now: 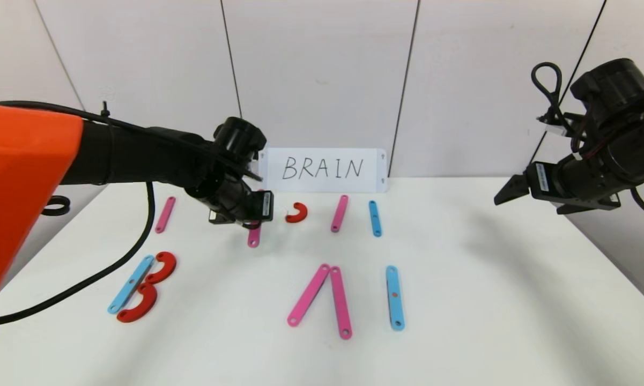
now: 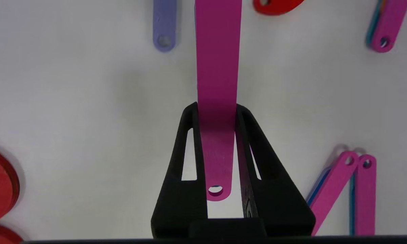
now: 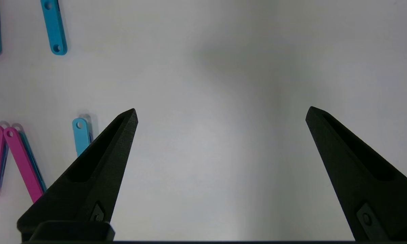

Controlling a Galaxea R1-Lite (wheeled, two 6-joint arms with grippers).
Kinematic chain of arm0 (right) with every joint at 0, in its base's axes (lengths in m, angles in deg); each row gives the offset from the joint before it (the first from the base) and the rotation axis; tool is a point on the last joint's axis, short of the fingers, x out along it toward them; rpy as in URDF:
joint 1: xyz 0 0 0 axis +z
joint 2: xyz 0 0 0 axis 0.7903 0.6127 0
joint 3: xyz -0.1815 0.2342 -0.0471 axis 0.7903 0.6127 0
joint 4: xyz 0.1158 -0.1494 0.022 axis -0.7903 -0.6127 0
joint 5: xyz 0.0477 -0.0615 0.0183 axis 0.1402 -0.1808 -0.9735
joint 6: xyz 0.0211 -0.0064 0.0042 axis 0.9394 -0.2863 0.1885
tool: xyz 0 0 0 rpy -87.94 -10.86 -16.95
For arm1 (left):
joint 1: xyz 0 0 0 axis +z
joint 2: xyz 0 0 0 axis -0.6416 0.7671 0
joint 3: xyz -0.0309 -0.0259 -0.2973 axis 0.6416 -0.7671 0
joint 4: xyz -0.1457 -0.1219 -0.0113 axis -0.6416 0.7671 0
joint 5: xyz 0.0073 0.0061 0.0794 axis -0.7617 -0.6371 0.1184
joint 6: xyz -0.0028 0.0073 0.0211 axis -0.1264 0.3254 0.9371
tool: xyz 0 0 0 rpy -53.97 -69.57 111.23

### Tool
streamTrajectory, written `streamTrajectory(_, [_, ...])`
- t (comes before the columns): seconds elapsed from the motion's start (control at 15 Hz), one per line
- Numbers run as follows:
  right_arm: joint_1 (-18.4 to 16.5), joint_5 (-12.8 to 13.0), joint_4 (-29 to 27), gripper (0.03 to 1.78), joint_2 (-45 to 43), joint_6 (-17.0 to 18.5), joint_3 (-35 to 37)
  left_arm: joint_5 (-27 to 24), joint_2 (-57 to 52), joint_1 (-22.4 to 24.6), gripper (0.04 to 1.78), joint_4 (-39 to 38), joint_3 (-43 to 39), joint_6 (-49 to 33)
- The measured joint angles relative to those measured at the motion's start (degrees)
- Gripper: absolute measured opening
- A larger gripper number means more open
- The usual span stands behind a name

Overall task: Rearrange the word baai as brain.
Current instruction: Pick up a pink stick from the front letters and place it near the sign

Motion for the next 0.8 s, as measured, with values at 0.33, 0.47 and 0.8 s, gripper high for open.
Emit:
streamTrajectory(0.33, [-0.52, 0.0, -0.01, 1.74, -0.11, -0.04, -0.05, 0.05, 7.66, -4.83, 0.3, 2.67, 10.47, 1.56])
streamTrajectory(0.47, [-0.83, -0.02, -0.01, 1.74, -0.35, -0.04, -0.02, 0.02, 10.09, -5.99, 0.3, 2.72, 13.08, 1.68])
streamTrajectory(0.8, [-1.01, -0.02, -0.04, 1.74, -0.74, -0.04, 0.0, 0.02, 15.19, -8.08, 0.3, 2.23, 18.65, 3.13])
